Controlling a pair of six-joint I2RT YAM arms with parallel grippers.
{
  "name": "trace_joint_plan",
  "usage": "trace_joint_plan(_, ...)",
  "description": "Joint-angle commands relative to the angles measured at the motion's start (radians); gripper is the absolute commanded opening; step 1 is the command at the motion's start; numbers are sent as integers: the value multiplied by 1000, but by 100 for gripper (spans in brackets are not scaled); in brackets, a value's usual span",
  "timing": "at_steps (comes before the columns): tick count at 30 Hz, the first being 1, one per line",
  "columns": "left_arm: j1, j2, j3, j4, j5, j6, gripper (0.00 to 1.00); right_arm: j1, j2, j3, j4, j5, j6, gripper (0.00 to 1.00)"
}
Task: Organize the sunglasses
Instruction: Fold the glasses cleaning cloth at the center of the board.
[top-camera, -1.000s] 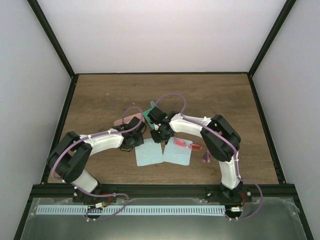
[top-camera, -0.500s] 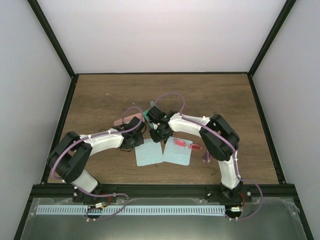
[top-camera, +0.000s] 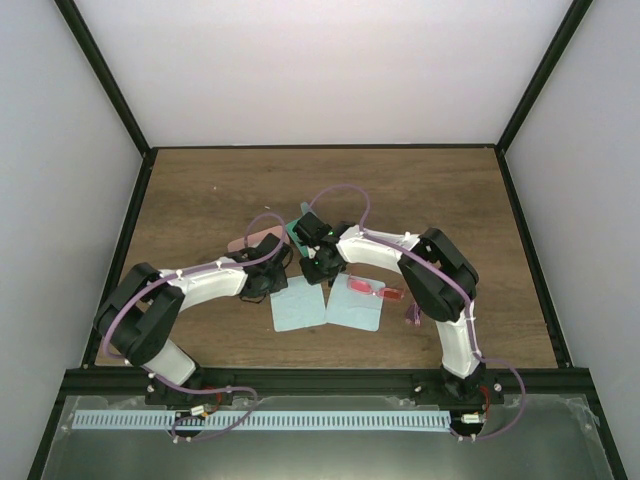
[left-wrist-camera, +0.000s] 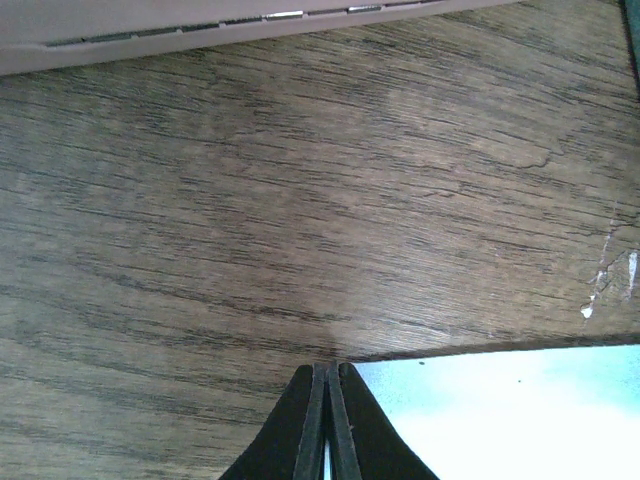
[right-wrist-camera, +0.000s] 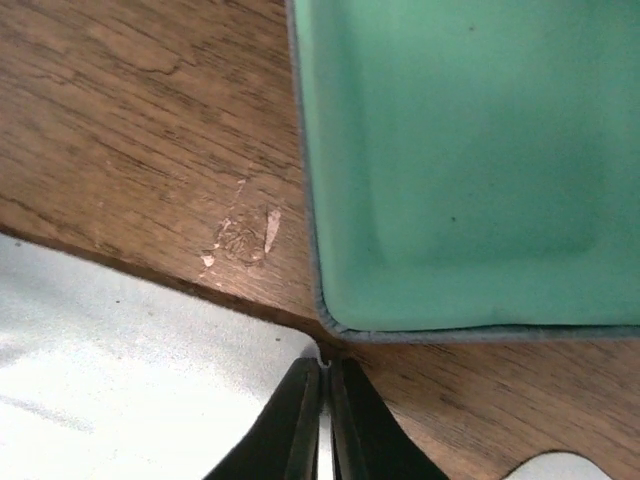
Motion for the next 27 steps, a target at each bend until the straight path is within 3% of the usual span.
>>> trace_joint_plan(1, -3, 24, -2, -25, -6, 21, 4, -5, 31, 20, -14, 16, -13, 1)
trace_joint_plan(14, 8, 52, 73, -63, -92, 83, 4, -5, 25, 69, -9, -58, -23, 1)
trace_joint_plan(27, 22, 7, 55, -87, -105, 82, 4, -4, 22, 76, -4, -59, -30, 1)
